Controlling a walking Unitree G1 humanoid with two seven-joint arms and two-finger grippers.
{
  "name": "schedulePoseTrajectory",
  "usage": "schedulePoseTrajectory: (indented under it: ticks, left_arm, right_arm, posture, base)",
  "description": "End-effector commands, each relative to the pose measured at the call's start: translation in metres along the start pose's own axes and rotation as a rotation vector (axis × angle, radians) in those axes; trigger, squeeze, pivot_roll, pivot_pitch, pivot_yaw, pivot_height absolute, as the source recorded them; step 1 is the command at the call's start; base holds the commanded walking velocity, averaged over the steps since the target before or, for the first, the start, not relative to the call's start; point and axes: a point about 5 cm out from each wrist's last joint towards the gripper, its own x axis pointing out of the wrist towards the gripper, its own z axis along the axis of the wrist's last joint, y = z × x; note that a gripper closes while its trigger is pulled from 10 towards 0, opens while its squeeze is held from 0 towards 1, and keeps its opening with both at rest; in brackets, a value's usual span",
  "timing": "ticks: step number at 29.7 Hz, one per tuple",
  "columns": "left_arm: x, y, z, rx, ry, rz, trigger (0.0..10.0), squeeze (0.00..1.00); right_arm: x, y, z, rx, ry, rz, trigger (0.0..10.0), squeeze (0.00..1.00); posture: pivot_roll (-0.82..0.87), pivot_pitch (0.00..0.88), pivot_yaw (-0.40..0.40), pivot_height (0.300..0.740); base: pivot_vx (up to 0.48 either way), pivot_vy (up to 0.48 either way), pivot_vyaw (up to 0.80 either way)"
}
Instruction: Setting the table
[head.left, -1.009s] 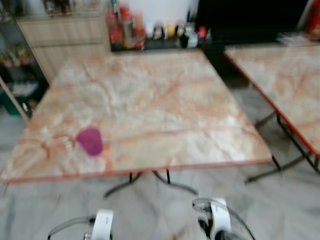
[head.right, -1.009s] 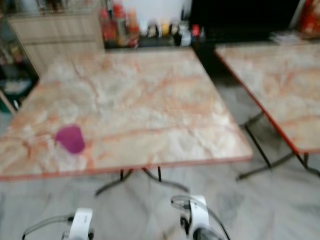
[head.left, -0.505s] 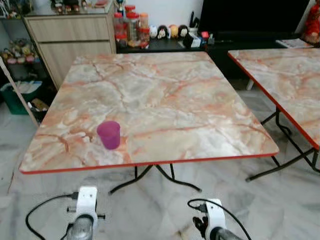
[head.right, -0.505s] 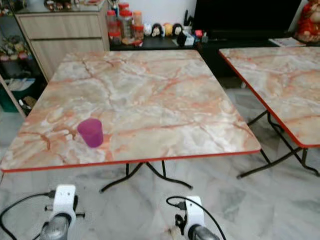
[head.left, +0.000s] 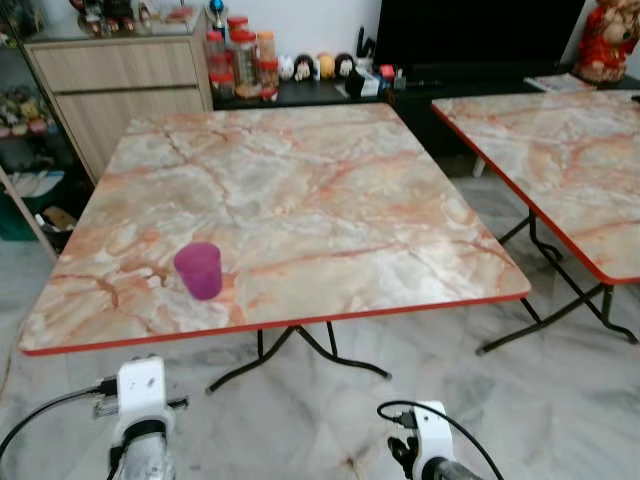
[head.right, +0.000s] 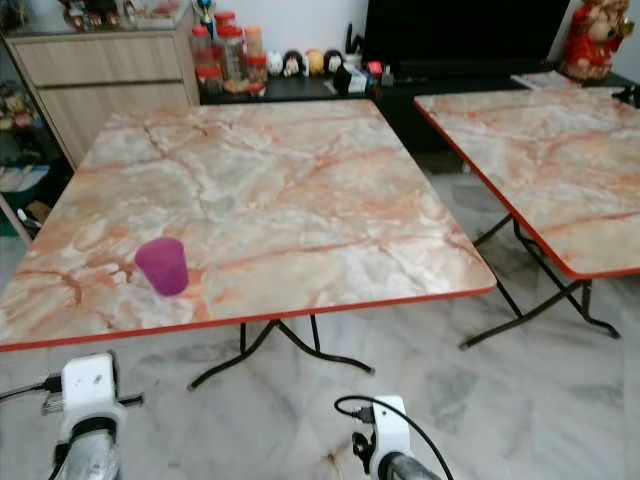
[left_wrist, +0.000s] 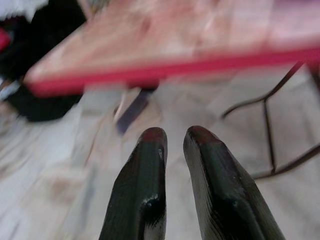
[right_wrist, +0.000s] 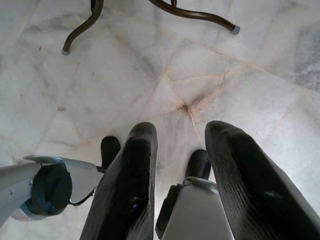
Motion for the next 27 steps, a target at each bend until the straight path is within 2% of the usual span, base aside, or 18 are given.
schedulePoseTrajectory:
  ticks: [1, 3, 7, 8, 9, 10, 11, 12, 16, 17, 19, 20, 21, 22, 25, 27]
  left_arm:
    - [0.0, 0.003, 0.009, 0.01, -0.027, 0.023, 10.0, 0.0]
    - [0.0, 0.005, 0.026, 0.003, -0.074, 0.033, 10.0, 0.0]
    - [0.0, 0.005, 0.031, 0.003, -0.083, 0.034, 10.0, 0.0]
    - [0.011, 0.001, 0.048, -0.026, -0.136, 0.027, 10.0, 1.0]
    - [0.021, -0.003, 0.067, -0.051, -0.189, 0.015, 10.0, 1.0]
    - [0.036, -0.01, 0.095, -0.083, -0.269, -0.02, 10.0, 1.0]
    - [0.036, -0.01, 0.095, -0.083, -0.269, -0.02, 10.0, 1.0]
    - [0.047, -0.018, 0.113, -0.086, -0.32, -0.075, 10.0, 1.0]
    - [0.069, -0.037, 0.135, -0.069, -0.351, -0.169, 10.0, 1.0]
    - [0.07, -0.038, 0.136, -0.07, -0.349, -0.172, 10.0, 1.0]
    - [0.077, -0.05, 0.15, -0.091, -0.366, -0.228, 10.0, 1.0]
    - [0.078, -0.055, 0.153, -0.072, -0.373, -0.254, 10.0, 0.85]
    - [0.078, -0.058, 0.154, -0.056, -0.377, -0.269, 10.0, 0.85]
    - [0.078, -0.063, 0.156, -0.053, -0.373, -0.291, 10.0, 0.0]
    - [0.078, -0.074, 0.159, -0.057, -0.362, -0.336, 10.0, 0.0]
    - [0.074, -0.084, 0.162, -0.123, -0.351, -0.374, 10.0, 0.0]
  right_arm:
    - [0.0, 0.0, 0.002, -0.002, -0.001, -0.001, 10.0, 0.0]
    - [0.0, 0.0, 0.002, -0.009, 0.001, 0.003, 10.0, 0.0]
    - [0.0, 0.0, 0.002, -0.011, 0.002, 0.004, 10.0, 0.0]
    - [0.001, 0.001, 0.003, -0.016, 0.001, 0.007, 10.0, 0.0]
    - [0.001, 0.002, 0.003, -0.019, 0.001, 0.009, 10.0, 0.0]
    - [0.001, 0.003, 0.005, -0.02, -0.001, 0.009, 10.0, 0.0]
    - [0.001, 0.003, 0.005, -0.02, -0.001, 0.009, 10.0, 0.0]
    - [0.001, 0.002, 0.005, -0.014, -0.003, 0.005, 10.0, 0.0]
    - [0.002, 0.004, 0.007, -0.012, -0.007, 0.006, 10.0, 0.0]
    - [0.002, 0.004, 0.007, -0.014, -0.007, 0.006, 10.0, 0.0]
    - [0.002, 0.004, 0.008, -0.01, -0.013, 0.006, 10.0, 0.0]
    - [0.002, 0.003, 0.007, -0.004, -0.013, 0.003, 10.0, 0.0]
    - [0.002, 0.003, 0.007, 0.0, -0.013, 0.0, 10.0, 0.0]
    - [0.002, 0.002, 0.007, 0.003, -0.013, -0.002, 10.0, 0.0]
    - [0.001, 0.001, 0.007, 0.007, -0.014, -0.006, 10.0, 0.0]
    - [0.001, 0.001, 0.006, 0.008, -0.015, -0.006, 10.0, 0.0]
  posture:
    - [0.11, 0.0, -0.023, 0.74]
    - [0.12, 0.0, -0.032, 0.74]
    - [0.12, 0.0, -0.032, 0.74]
    - [0.12, 0.0, -0.036, 0.74]
    - [0.11, 0.0, -0.033, 0.74]
    - [0.1, 0.0, -0.031, 0.74]
    - [0.1, 0.0, -0.031, 0.74]
    - [0.1, 0.0, -0.03, 0.74]
    - [0.09, 0.0, -0.027, 0.74]
    - [0.09, 0.0, -0.027, 0.74]
    - [0.07, 0.0, -0.02, 0.74]
    - [0.07, 0.0, -0.02, 0.74]
    - [0.07, 0.0, -0.02, 0.74]
    - [0.07, 0.0, -0.018, 0.74]
    - [0.06, 0.0, -0.014, 0.74]
    - [0.06, 0.0, -0.012, 0.74]
  base:
    - [0.0, 0.0, 0.0]
    - [0.0, 0.0, 0.0]
    - [0.0, 0.0, 0.0]
    - [0.0, 0.0, 0.0]
    - [0.0, 0.0, 0.0]
    - [0.0, 0.0, 0.0]
    - [0.0, 0.0, 0.0]
    - [0.0, 0.0, 0.0]
    - [0.0, 0.0, 0.0]
    - [0.0, 0.0, 0.0]
    - [0.0, 0.0, 0.0]
    - [0.0, 0.0, 0.0]
    - [0.0, 0.0, 0.0]
    - [0.0, 0.0, 0.0]
    - [0.0, 0.0, 0.0]
    - [0.0, 0.0, 0.0]
